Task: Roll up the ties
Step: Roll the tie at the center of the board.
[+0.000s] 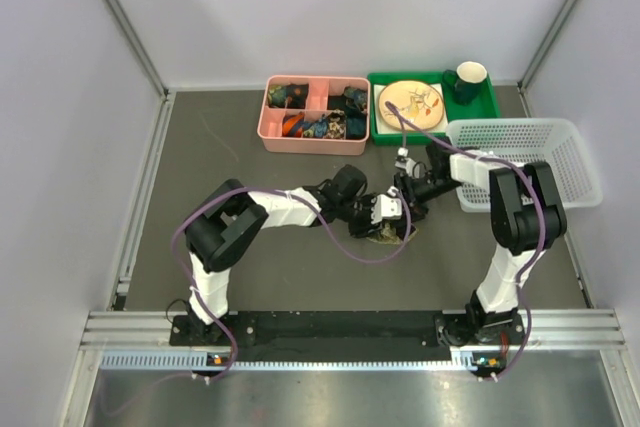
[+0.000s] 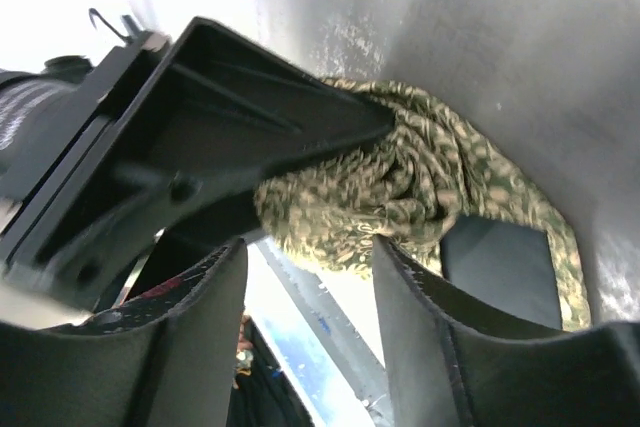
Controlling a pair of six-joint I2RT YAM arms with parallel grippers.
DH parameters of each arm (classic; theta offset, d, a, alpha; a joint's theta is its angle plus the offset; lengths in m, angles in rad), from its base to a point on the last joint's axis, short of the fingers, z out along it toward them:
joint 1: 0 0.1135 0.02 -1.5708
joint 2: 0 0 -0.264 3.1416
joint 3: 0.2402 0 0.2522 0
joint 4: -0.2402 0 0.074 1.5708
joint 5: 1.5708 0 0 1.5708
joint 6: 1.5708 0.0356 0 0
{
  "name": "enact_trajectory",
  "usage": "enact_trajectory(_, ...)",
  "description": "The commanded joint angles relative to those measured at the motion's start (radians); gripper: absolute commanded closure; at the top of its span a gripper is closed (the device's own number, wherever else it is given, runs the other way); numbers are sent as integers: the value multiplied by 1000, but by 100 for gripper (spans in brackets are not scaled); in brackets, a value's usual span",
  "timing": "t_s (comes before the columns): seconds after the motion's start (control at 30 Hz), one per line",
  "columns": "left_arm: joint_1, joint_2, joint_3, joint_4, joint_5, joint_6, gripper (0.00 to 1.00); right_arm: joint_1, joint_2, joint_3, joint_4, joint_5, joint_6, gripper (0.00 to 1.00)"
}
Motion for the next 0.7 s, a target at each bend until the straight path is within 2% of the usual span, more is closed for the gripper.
enact_trajectory(0.0,-13,72,19,-213,-98,11,82,22,52,2,51,87,14,60)
enact_trajectory(0.03,-13,76,37,-233,-95,9,80,22,63,2,51,101,11,64)
enact_trajectory(0.07,-13,81,43,-235,-92,8,75,22,71,3,47,135,6,74)
enact_trajectory(0.13,-13,81,46,-235,-79,0,70,20,89,0,47,166,-1,83)
enact_trajectory(0.17,-12,75,46,-232,-70,-1,67,22,92,2,51,205,-1,96)
enact_trajectory(0.2,-10,72,43,-226,-55,-3,59,22,100,2,51,221,-3,100)
enact_trajectory(0.3,1,66,39,-198,-7,-20,47,22,118,3,51,264,-3,100)
enact_trajectory(0.4,10,63,54,-151,63,-40,40,22,115,-4,62,299,-8,100)
enact_trajectory(0.43,11,58,45,-116,83,-52,35,22,115,-4,62,304,-8,100)
enact_trajectory(0.57,18,47,16,48,213,-109,31,22,112,-12,63,341,-8,100)
enact_trajectory(0.67,16,66,5,162,246,-165,31,22,111,-12,63,377,-5,100)
